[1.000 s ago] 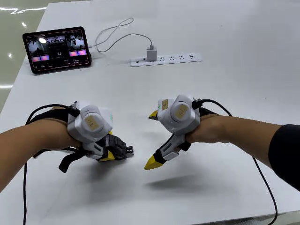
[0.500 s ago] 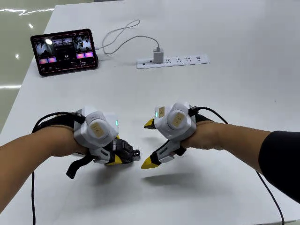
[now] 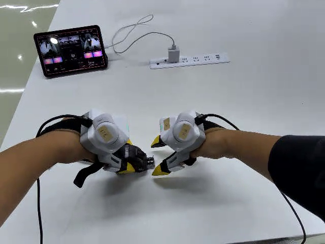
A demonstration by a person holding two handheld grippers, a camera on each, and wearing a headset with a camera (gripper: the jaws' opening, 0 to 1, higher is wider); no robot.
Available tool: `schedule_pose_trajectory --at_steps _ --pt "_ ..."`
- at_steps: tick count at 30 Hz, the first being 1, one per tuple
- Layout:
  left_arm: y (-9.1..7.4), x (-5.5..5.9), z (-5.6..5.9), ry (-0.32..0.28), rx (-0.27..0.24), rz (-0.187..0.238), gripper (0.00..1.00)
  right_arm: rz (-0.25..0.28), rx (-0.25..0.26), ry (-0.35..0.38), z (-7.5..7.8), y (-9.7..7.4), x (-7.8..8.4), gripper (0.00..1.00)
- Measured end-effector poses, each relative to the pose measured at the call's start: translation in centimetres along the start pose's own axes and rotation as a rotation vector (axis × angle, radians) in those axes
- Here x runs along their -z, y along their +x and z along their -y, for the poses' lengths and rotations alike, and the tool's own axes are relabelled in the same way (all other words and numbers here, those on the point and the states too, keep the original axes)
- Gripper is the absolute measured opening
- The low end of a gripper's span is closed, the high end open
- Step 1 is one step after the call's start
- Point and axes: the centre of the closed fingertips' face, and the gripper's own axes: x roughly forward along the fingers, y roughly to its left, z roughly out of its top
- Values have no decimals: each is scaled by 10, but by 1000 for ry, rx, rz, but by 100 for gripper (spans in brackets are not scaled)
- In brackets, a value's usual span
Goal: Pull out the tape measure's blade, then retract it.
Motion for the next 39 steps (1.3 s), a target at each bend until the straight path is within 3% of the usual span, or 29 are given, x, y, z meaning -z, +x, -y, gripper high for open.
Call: schedule_pose_trajectory --at_steps 2,13,20,26,31,35,39 --pt "0 0 0 2 1 1 32 -11 -6 -10 -1 1 2 21" --pt "0 0 0 1 -10 11 32 -24 8 -28 5 13 -1 14" --pt "0 0 0 7 -13 9 32 -44 0 -23 4 15 1 11" --pt "0 0 1 7 -15 13 32 -76 18 28 4 16 2 10" --pt "0 0 1 -1 -13 16 32 -64 -1 -26 4 15 3 9" --pt "0 1 0 3 -13 12 31 -35 -3 30 5 14 4 8" --pt "-1 1 0 3 -16 12 31 -37 -1 18 4 13 5 8"
